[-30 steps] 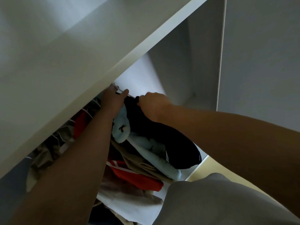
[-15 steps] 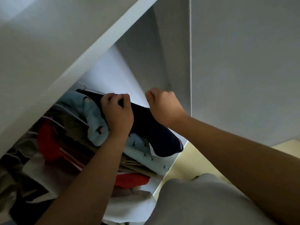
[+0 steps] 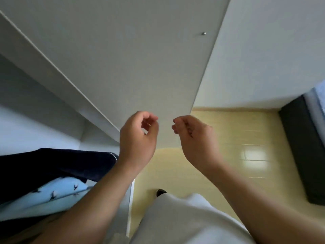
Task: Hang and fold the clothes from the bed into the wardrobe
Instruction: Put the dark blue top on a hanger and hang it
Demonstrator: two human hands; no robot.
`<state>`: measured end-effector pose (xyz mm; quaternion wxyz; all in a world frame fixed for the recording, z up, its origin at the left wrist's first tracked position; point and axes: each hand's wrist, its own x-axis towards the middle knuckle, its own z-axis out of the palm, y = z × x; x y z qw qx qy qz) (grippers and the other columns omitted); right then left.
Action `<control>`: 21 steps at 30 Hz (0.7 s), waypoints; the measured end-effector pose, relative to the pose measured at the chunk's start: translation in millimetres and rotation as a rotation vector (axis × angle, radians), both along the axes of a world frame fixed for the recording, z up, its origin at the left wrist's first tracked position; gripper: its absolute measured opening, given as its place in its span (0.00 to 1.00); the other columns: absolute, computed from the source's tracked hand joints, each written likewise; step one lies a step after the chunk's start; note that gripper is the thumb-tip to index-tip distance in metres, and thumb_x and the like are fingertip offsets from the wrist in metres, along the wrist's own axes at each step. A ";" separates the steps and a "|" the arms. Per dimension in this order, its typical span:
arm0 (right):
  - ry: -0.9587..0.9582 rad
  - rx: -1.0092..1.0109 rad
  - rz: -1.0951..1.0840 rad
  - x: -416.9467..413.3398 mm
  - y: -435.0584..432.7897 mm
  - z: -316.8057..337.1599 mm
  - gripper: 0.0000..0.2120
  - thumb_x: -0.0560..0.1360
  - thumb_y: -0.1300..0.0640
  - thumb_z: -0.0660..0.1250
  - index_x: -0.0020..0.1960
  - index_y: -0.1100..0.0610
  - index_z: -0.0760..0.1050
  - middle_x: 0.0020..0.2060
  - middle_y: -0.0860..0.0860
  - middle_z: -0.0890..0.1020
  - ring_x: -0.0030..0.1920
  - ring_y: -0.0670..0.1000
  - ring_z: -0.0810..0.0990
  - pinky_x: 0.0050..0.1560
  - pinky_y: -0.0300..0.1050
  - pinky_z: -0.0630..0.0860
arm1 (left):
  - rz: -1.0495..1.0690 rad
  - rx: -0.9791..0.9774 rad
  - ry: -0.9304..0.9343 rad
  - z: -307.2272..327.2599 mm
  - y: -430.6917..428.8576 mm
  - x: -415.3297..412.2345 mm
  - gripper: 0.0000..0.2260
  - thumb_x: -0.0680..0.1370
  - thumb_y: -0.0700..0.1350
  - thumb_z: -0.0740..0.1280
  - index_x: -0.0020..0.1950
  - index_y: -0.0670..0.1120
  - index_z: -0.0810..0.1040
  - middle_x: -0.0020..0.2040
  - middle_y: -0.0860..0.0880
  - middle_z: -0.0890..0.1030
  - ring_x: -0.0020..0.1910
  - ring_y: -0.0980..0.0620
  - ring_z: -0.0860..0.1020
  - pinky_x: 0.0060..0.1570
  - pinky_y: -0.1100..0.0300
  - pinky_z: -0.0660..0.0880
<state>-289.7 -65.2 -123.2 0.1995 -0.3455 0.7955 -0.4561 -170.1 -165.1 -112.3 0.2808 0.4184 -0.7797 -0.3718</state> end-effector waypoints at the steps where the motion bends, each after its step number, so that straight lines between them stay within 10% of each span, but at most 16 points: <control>1: 0.012 -0.012 -0.044 -8.2 16.3 1.1 0.09 0.81 0.49 0.62 0.48 0.49 0.80 0.40 0.41 0.84 0.43 0.41 0.82 0.47 0.40 0.77 | -0.050 0.019 0.015 0.6 13.6 -16.4 0.04 0.77 0.41 0.69 0.48 0.50 0.79 0.43 0.58 0.80 0.42 0.61 0.78 0.40 0.74 0.69; 21: 0.098 -0.035 -0.791 -160.7 492.1 16.5 0.09 0.80 0.49 0.64 0.52 0.50 0.82 0.41 0.35 0.83 0.46 0.32 0.80 0.47 0.22 0.70 | -0.766 0.167 -0.042 -4.7 406.4 -237.2 0.06 0.79 0.44 0.68 0.44 0.53 0.79 0.37 0.60 0.81 0.36 0.58 0.79 0.35 0.71 0.73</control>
